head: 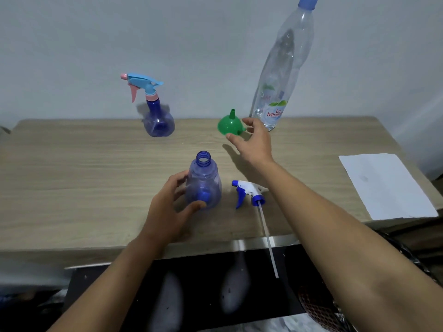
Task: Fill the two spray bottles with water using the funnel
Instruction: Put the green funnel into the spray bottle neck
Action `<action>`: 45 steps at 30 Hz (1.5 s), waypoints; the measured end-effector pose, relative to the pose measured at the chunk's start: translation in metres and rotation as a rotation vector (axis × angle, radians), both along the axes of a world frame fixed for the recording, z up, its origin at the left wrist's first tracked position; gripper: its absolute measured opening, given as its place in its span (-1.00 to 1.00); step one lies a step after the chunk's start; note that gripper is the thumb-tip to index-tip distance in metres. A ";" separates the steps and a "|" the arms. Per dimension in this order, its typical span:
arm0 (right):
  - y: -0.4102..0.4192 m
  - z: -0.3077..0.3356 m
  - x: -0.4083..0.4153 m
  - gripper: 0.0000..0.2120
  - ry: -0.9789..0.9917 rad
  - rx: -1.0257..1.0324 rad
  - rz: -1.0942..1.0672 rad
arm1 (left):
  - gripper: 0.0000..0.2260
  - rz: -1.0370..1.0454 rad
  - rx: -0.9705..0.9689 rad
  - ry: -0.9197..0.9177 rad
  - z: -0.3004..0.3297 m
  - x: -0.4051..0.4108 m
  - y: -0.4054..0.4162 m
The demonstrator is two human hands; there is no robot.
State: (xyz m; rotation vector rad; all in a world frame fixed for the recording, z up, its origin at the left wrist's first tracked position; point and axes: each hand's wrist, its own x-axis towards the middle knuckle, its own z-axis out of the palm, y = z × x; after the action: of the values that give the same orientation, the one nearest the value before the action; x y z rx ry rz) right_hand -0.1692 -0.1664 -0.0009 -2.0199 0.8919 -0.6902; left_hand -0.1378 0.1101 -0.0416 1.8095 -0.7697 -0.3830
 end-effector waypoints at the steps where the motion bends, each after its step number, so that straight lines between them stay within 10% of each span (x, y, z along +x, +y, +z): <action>1: -0.004 -0.003 0.009 -0.34 0.014 0.004 0.002 | -0.37 -0.004 -0.002 0.001 -0.002 0.002 0.000; 10: -0.024 -0.033 0.056 -0.09 0.127 0.001 -0.032 | -0.36 -0.007 -0.026 -0.036 -0.003 0.011 0.002; 45: 0.048 0.095 -0.071 -0.41 -0.083 -0.213 0.202 | -0.37 0.001 0.034 -0.035 0.010 -0.029 0.020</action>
State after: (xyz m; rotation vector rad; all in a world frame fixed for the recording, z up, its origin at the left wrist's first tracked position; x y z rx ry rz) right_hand -0.2404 -0.1184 0.0941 -2.2146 0.5759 -0.7754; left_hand -0.1673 0.1299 -0.0314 1.8527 -0.7913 -0.3668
